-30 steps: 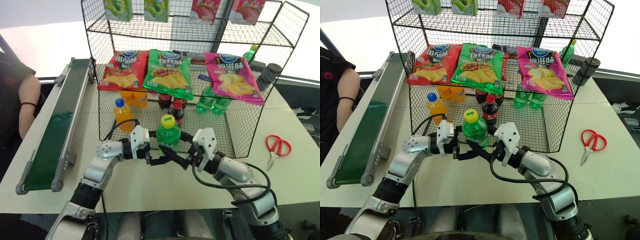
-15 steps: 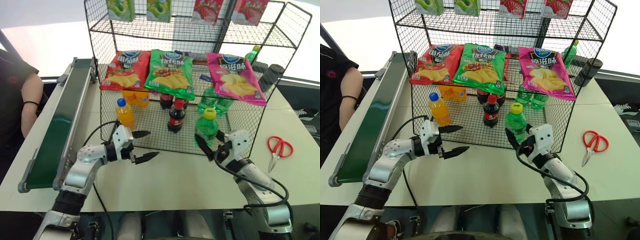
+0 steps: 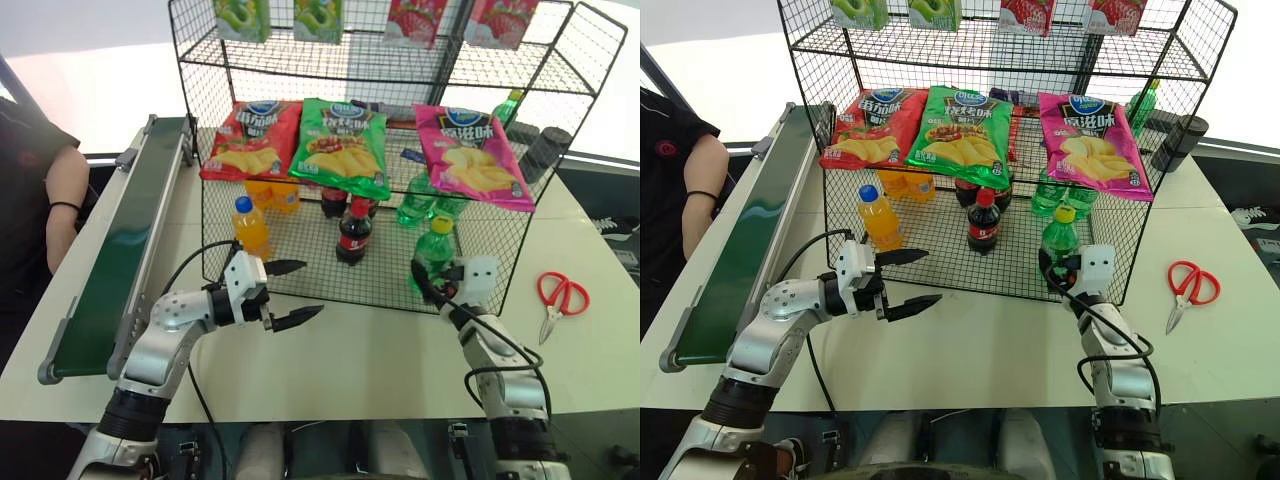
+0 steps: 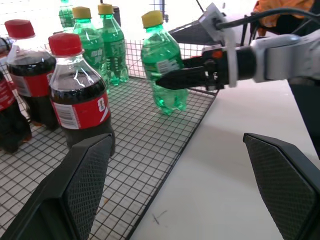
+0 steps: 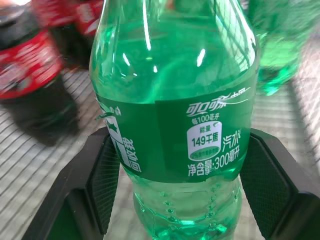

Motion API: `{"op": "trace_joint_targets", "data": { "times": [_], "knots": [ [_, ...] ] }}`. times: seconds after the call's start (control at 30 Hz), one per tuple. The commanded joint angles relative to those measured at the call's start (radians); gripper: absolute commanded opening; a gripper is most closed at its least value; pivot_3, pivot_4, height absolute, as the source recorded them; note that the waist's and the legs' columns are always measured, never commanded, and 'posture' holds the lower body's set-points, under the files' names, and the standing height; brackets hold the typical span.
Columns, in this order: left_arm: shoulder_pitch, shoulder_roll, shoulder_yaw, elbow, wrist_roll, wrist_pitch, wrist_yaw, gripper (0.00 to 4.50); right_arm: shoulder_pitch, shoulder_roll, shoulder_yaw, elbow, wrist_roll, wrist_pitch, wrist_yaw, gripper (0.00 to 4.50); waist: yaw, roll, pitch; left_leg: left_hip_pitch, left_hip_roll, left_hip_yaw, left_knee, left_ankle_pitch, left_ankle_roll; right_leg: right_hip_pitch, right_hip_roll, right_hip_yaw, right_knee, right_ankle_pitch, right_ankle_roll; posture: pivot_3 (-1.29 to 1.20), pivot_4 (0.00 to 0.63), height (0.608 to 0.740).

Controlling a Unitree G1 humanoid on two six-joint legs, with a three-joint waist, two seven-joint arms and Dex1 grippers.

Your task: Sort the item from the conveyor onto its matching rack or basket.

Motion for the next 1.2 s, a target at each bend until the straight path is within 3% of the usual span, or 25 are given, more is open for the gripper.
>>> {"op": "trace_joint_targets", "data": {
  "times": [0.03,0.53,0.6,0.67,1.2],
  "knots": [
    [0.008,-0.001,0.007,-0.04,-0.017,-0.001,0.013,4.46,-0.046,-0.012,-0.053,0.053,0.005,-0.061,-0.012,2.88,0.001,0.0,0.0,0.0,0.0,0.0,0.0,0.0,0.0,0.0,0.0,0.0,0.0,0.0,0.0,0.0,0.15,0.74],
    [0.021,-0.003,0.002,-0.047,-0.022,-0.001,0.024,4.46,-0.084,0.014,-0.055,0.113,0.025,-0.12,0.027,2.88,-0.003,0.0,0.0,0.001,0.001,0.0,0.0,0.0,0.0,0.001,0.0,0.001,0.001,0.0,0.0,0.0,0.15,0.74],
    [0.02,-0.004,0.002,-0.044,-0.022,-0.002,0.024,4.5,-0.075,0.014,-0.052,0.103,0.019,-0.122,0.029,3.94,-0.004,0.0,0.0,0.001,0.001,0.0,0.0,0.0,0.0,0.001,0.0,0.001,0.001,0.0,0.0,0.0,0.15,0.74],
    [0.018,-0.005,0.002,-0.042,-0.021,-0.004,0.023,4.5,-0.063,0.013,-0.051,0.091,0.014,-0.122,0.027,4.41,-0.004,0.0,0.0,0.001,0.001,0.0,0.0,0.0,0.0,0.001,0.0,0.001,0.001,0.0,0.0,0.0,0.15,0.74],
    [0.015,-0.005,0.006,-0.023,-0.019,-0.007,0.019,4.5,0.177,-0.017,-0.032,-0.256,-0.064,-0.058,-0.019,4.41,0.004,0.001,-0.001,0.0,0.001,-0.001,-0.001,0.0,0.0,0.001,0.0,0.001,0.0,0.0,0.0,0.0,0.15,0.74]
  ]
}}
